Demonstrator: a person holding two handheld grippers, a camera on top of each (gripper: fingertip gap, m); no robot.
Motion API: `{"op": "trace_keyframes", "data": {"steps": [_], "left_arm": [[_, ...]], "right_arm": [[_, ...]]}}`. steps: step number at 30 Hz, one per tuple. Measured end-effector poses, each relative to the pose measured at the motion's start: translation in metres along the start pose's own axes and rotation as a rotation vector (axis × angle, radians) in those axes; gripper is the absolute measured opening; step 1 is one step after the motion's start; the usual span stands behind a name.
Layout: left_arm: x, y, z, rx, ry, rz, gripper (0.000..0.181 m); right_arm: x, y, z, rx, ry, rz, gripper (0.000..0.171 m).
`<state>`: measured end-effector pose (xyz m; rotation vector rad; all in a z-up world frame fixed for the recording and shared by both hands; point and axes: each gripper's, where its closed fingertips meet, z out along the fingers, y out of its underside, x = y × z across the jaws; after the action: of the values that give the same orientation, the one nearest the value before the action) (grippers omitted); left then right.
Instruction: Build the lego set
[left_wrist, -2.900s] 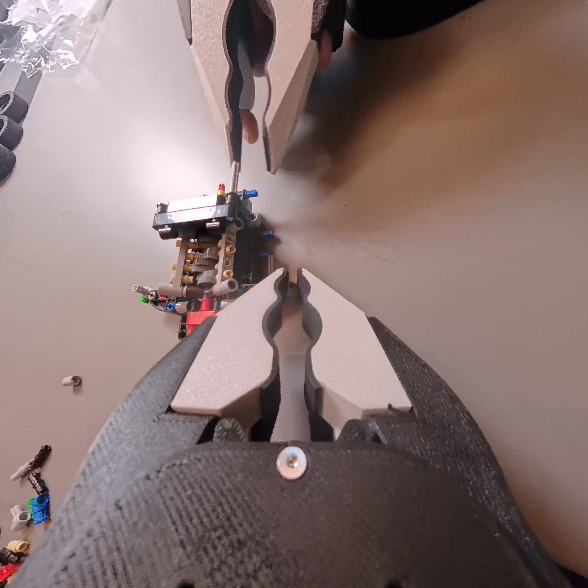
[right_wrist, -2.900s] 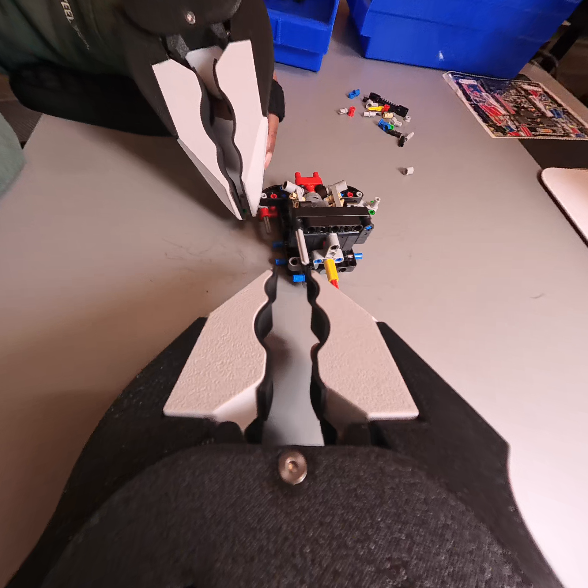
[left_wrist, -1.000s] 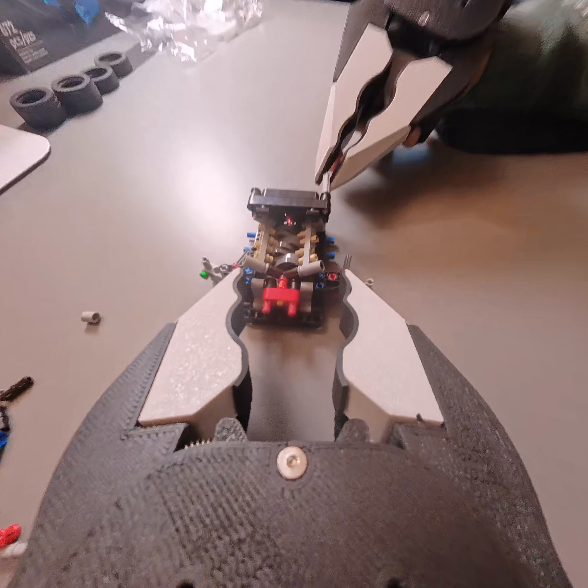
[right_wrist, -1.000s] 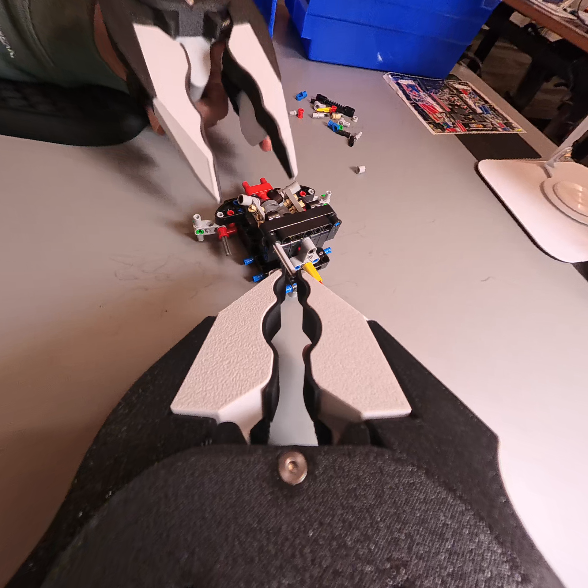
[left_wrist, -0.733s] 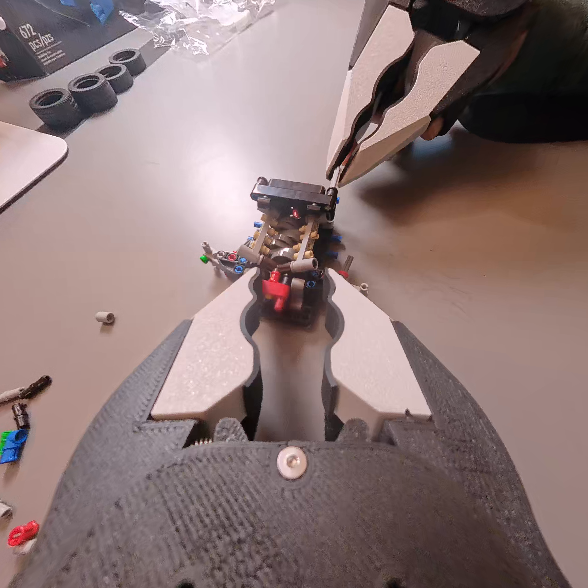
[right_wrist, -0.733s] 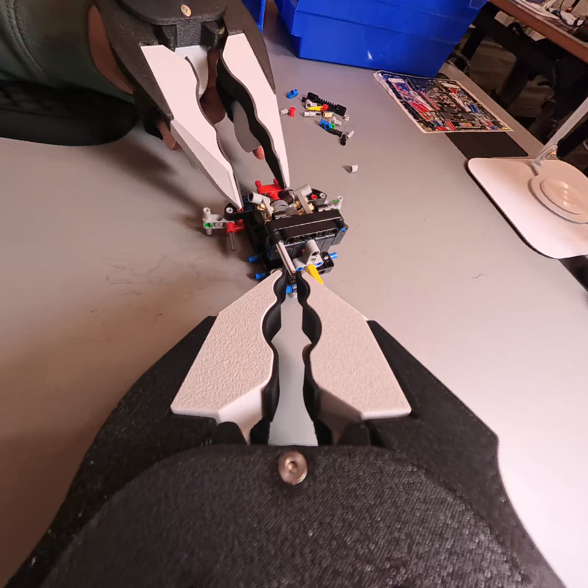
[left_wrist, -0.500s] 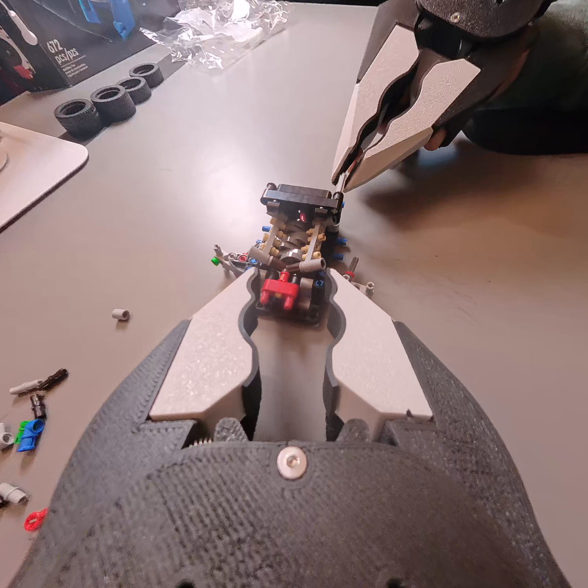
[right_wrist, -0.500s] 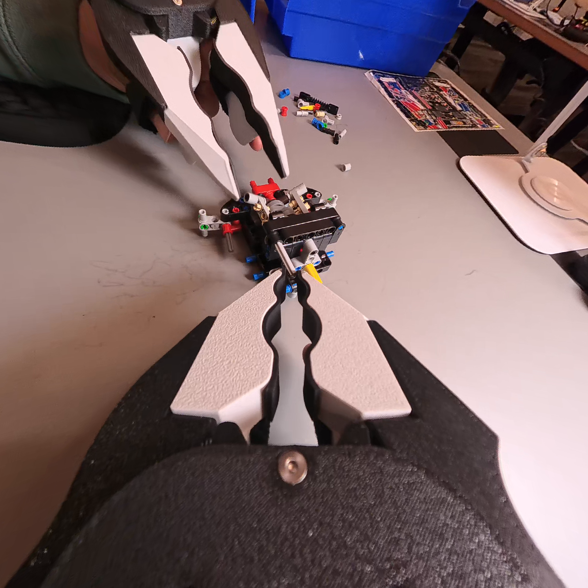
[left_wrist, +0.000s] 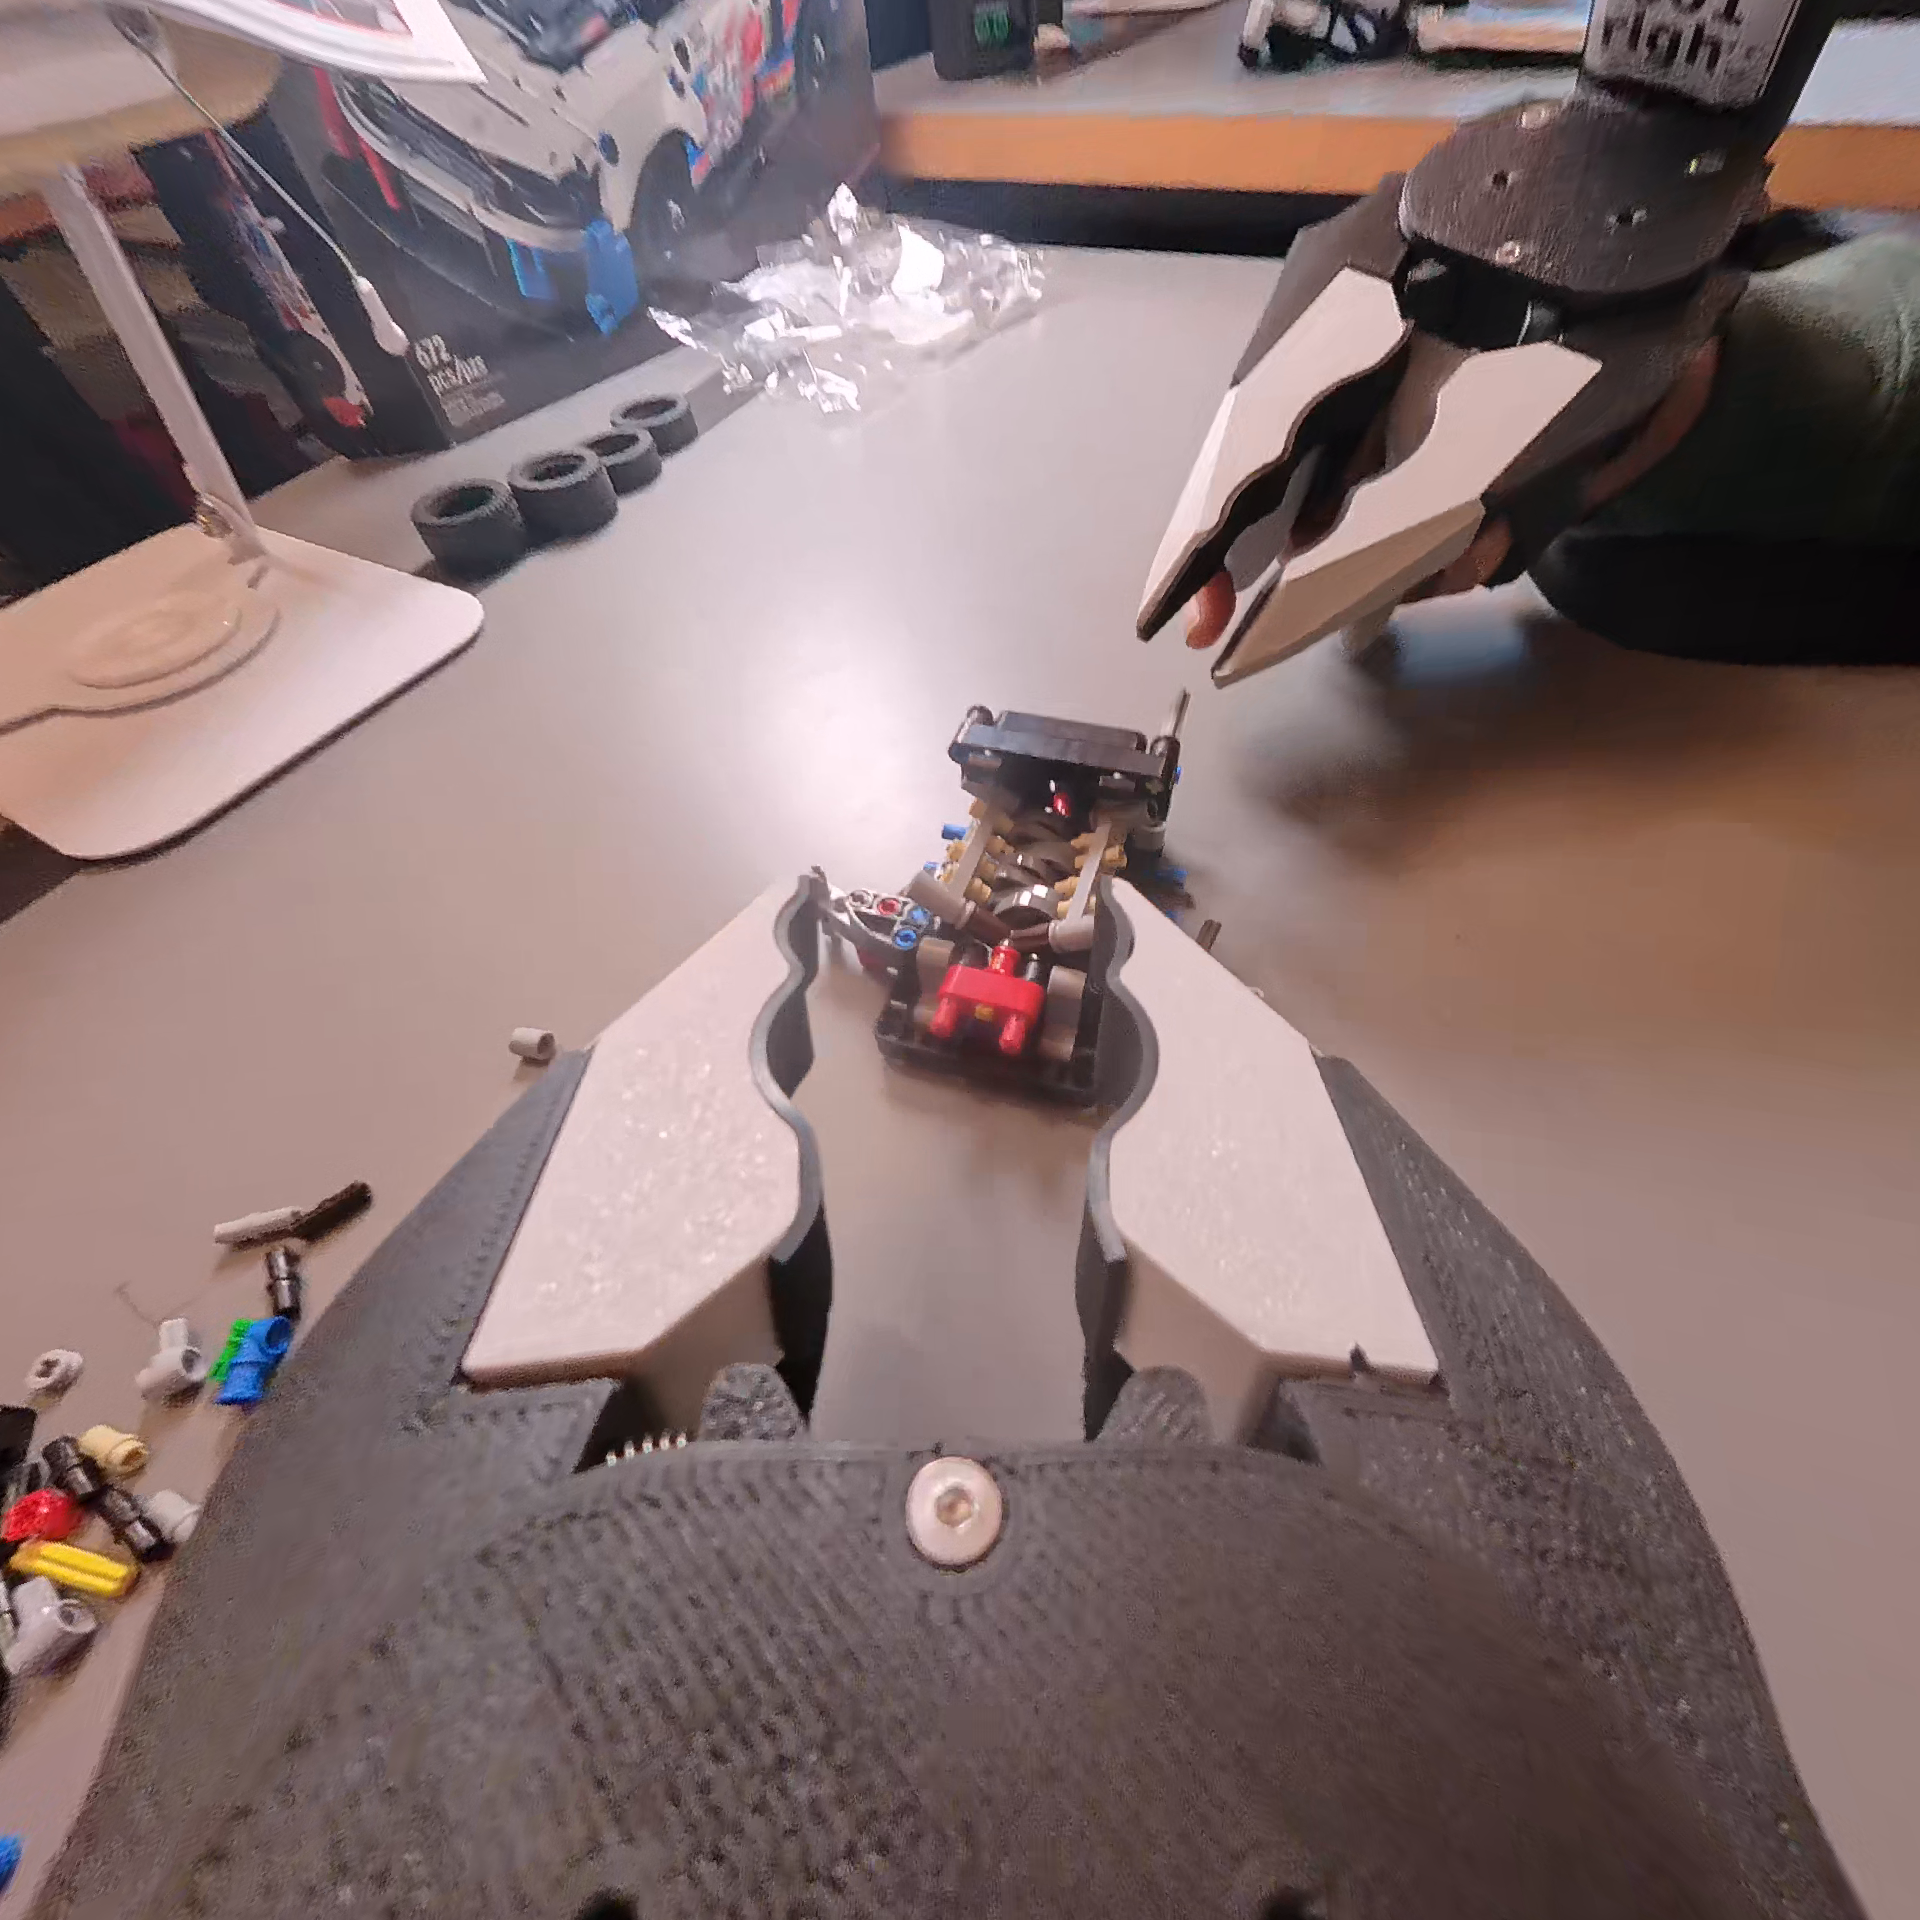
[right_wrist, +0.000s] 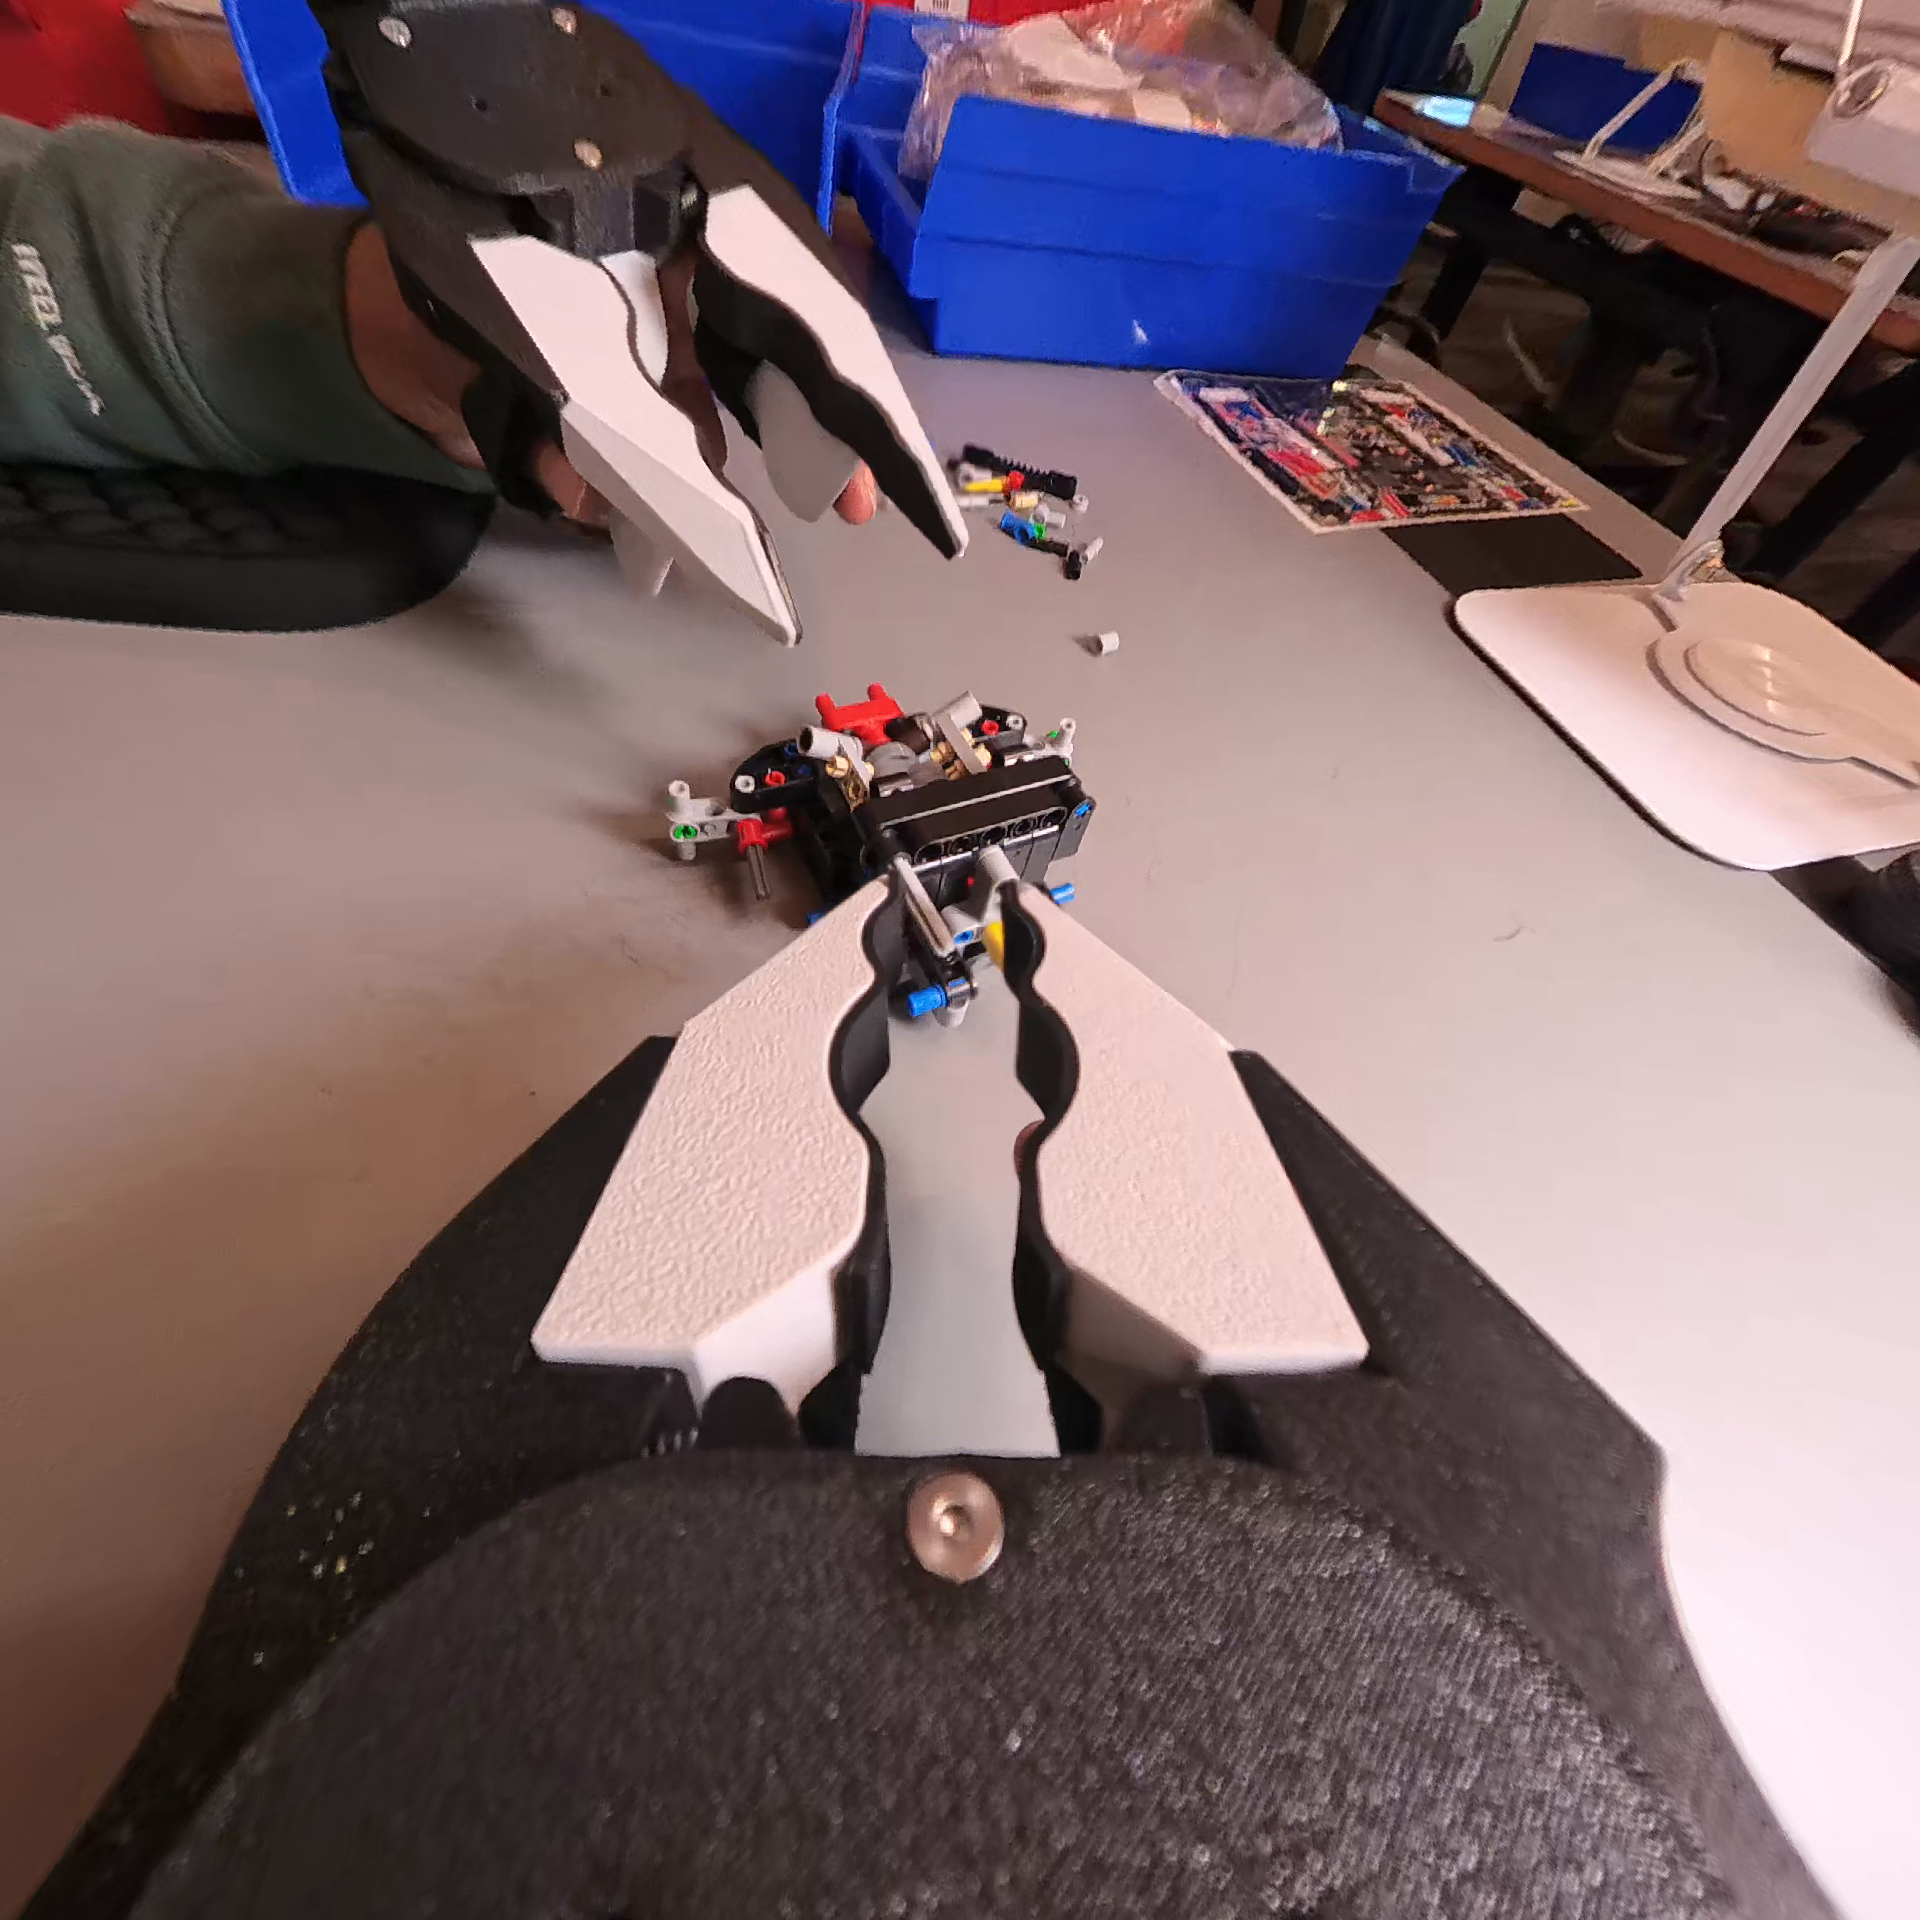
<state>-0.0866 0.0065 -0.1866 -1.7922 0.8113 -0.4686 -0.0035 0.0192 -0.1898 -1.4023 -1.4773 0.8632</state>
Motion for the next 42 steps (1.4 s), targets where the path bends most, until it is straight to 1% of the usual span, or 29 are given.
{"op": "trace_keyframes", "data": {"steps": [3, 5, 8, 11, 14, 19, 27, 36, 39, 42], "left_arm": [[-0.007, -0.011, -0.007, 0.063, -0.036, -0.011, 0.058], [-0.014, -0.019, -0.013, 0.109, -0.067, -0.026, 0.063], [-0.027, -0.030, -0.025, 0.186, -0.122, -0.063, 0.069], [-0.039, -0.040, -0.038, 0.258, -0.171, -0.102, 0.069], [-0.048, -0.044, -0.047, 0.300, -0.200, -0.128, 0.065], [-0.051, -0.046, -0.052, 0.311, -0.216, -0.123, 0.057], [-0.052, -0.048, -0.055, 0.335, -0.222, -0.087, 0.032], [-0.052, -0.051, -0.057, 0.357, -0.226, -0.069, 0.012], [-0.054, -0.052, -0.059, 0.366, -0.243, -0.070, 0.000], [-0.055, -0.055, -0.061, 0.380, -0.255, -0.070, 0.000]], "right_arm": [[0.005, -0.009, -0.003, 0.057, 0.017, 0.027, 0.028], [0.013, -0.014, -0.007, 0.093, 0.057, 0.046, 0.036], [0.030, -0.023, -0.015, 0.160, 0.139, 0.075, 0.040], [0.046, -0.028, -0.024, 0.214, 0.215, 0.116, 0.040], [0.059, -0.028, -0.030, 0.238, 0.270, 0.150, 0.040], [0.065, -0.024, -0.030, 0.239, 0.281, 0.190, 0.032], [0.064, -0.019, -0.026, 0.218, 0.278, 0.195, 0.026], [0.067, -0.017, -0.025, 0.220, 0.282, 0.209, 0.022], [0.067, -0.015, -0.024, 0.214, 0.281, 0.216, 0.022], [0.070, -0.013, -0.024, 0.209, 0.296, 0.223, 0.021]]}}
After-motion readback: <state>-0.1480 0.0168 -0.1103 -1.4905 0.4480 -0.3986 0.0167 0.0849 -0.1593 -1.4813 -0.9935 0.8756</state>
